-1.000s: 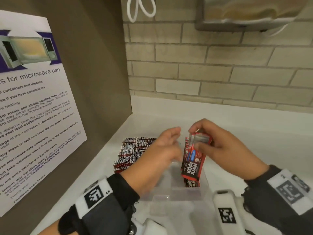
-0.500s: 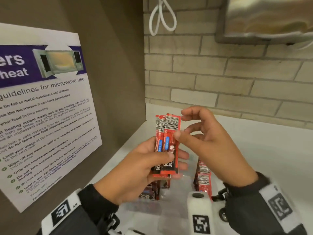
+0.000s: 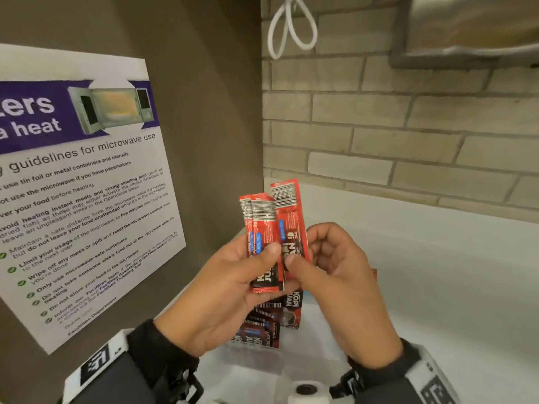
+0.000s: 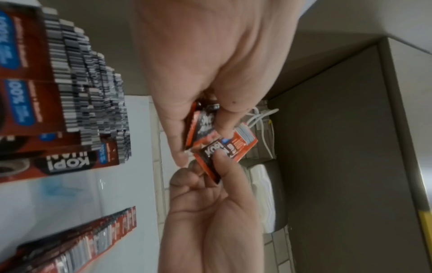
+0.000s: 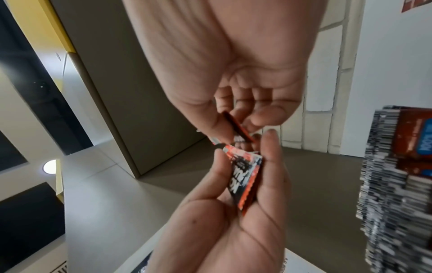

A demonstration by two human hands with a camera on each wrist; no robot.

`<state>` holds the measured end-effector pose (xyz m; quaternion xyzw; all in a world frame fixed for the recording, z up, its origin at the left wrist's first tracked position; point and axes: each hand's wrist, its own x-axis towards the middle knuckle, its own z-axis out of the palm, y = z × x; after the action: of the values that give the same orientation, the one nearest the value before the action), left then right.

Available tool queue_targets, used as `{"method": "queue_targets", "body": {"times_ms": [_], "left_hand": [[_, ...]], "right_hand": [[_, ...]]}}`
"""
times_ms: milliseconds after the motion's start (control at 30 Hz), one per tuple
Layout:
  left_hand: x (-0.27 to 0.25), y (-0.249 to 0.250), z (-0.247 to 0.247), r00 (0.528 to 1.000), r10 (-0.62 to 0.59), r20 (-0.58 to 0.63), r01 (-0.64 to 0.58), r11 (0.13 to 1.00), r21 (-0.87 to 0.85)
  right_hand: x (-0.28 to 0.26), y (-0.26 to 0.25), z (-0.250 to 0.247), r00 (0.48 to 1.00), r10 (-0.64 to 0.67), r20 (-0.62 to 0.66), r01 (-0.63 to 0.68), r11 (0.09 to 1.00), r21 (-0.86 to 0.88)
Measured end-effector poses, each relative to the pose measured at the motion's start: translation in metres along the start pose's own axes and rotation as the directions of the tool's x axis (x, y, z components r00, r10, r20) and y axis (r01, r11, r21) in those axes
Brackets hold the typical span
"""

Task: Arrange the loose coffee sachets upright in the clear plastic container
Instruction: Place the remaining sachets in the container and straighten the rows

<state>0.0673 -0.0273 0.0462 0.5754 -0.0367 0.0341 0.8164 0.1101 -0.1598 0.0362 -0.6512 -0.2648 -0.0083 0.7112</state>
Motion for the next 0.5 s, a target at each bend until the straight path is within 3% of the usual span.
{"method": "queue_targets", "body": {"times_ms": [67,133,233,400,500], "left_hand": [[0.0021,-0.0034,-0.0019,0.995,0.033,-0.091,-0.034,0.999,-0.007],[0.0032,-0.0053,-0.0026,0.988,0.054,-0.144,-0.054,0.999,0.007],[0.0022,-0.0037,0.0028,0.99,0.065,-0.124,-0.063,0.998,0.026],[0.003,0.0015,0.0018,0.981,0.109,-0.159,-0.103,0.994,0.045],[0.0043,0.0035,0.0026,0.964,0.152,-0.219,-0.141,0.988,0.065]], "right_hand": [[-0.0011,0.0021,0.003,0.997,-0.053,-0.055,0.048,0.995,-0.082],[-0.0031,0.0046,0.0053,0.98,-0.18,-0.081,0.149,0.945,-0.293],[-0.0061,0.0034,0.0095,0.96,-0.28,0.025,0.256,0.835,-0.486],[-0.0052,-0.0014,0.0059,0.957,-0.23,0.177,0.286,0.846,-0.449],[-0.0038,-0.0027,0.0025,0.967,-0.231,0.111,0.256,0.885,-0.39]]}}
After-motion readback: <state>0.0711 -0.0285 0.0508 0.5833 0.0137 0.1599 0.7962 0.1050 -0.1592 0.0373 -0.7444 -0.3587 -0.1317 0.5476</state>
